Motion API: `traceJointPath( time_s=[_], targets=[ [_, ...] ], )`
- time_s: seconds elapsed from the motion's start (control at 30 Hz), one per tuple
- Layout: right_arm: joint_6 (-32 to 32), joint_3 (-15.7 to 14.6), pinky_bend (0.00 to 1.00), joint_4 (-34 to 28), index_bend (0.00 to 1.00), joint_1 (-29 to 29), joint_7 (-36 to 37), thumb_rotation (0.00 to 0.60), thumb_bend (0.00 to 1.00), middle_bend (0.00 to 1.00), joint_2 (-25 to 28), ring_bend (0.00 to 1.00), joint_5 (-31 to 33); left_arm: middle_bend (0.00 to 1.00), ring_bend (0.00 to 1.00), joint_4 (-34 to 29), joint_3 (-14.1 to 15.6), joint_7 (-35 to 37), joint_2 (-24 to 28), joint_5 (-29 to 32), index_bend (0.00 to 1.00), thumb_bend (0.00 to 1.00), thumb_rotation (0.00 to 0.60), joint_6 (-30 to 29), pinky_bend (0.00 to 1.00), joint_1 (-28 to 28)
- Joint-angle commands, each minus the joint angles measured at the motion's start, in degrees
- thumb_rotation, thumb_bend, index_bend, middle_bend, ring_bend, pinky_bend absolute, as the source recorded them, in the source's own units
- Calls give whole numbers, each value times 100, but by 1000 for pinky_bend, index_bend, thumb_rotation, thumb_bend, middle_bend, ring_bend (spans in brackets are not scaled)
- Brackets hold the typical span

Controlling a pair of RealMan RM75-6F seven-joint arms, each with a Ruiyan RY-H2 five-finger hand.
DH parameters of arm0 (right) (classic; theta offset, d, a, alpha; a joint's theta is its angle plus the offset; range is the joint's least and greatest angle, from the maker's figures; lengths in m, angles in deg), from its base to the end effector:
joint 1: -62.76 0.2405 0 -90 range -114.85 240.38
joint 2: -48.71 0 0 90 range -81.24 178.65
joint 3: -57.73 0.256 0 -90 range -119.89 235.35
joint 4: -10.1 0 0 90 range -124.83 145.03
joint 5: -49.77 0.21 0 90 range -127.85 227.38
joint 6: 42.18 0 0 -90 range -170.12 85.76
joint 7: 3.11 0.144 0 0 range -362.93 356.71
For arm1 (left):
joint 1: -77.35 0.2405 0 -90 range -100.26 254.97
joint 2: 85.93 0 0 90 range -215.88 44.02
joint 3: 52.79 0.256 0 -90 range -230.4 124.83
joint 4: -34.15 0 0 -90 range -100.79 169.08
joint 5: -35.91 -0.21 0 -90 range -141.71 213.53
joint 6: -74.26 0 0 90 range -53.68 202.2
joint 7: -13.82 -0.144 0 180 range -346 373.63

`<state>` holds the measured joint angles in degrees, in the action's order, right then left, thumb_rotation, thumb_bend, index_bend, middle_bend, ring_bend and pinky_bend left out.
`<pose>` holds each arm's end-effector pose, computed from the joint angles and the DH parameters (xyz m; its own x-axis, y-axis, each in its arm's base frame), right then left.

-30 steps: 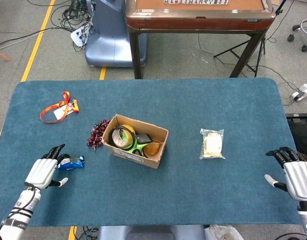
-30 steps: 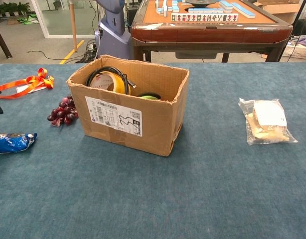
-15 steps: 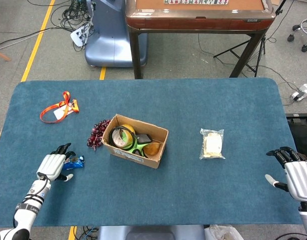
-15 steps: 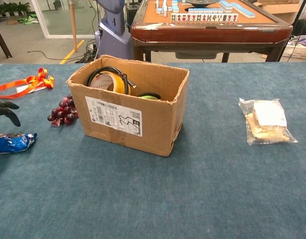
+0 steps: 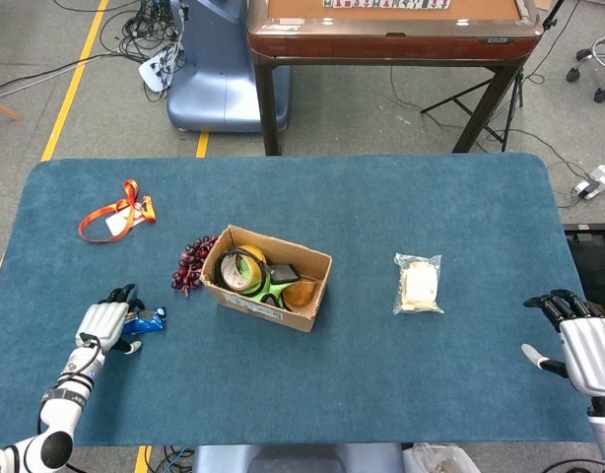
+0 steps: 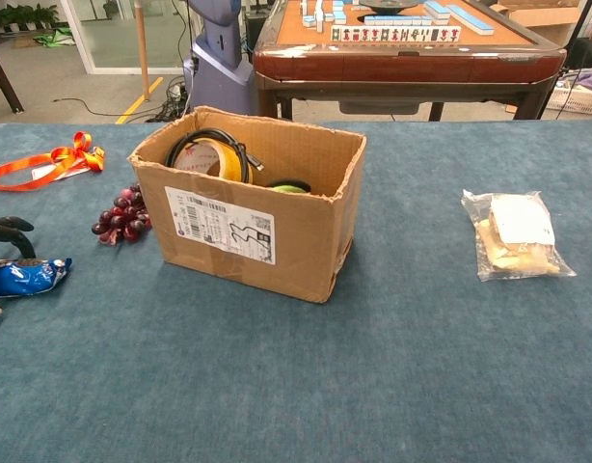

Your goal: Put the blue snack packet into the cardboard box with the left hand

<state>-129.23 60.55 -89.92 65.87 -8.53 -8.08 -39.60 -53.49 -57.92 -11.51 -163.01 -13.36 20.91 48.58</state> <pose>-0.2884 -0.1701 0.1876 0.4780 0.0227 0.8781 -0.8769 -0.0455 0.4786 -0.2945 0.2910 0.0409 0.4540 0.4584 0.7640 0.8542 0.0198 -0.5195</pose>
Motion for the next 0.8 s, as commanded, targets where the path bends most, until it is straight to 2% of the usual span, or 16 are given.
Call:
traceJointPath(
  time_s=[0.03, 0.3, 0.63, 0.8],
  targets=[
    [7, -3, 437, 5, 364, 2, -6, 600, 3, 377, -7, 234, 0, 0, 0, 24, 15, 20, -12, 48, 293, 227, 600, -1, 189, -19],
    [15, -4, 437, 9, 364, 5, -15, 600, 4, 377, -17, 234, -3, 0, 0, 82, 50, 109, -43, 71, 336, 362, 600, -45, 189, -41],
    [3, -4, 437, 7, 364, -1, -20, 600, 4, 377, -19, 234, -6, 0, 0, 182, 122, 42, -76, 176, 353, 392, 600, -23, 189, -116],
    [10, -5, 437, 2, 364, 1, -21, 600, 4, 377, -17, 234, -8, 0, 0, 234, 109, 186, -115, 69, 443, 427, 600, -113, 189, -83]
  ],
)
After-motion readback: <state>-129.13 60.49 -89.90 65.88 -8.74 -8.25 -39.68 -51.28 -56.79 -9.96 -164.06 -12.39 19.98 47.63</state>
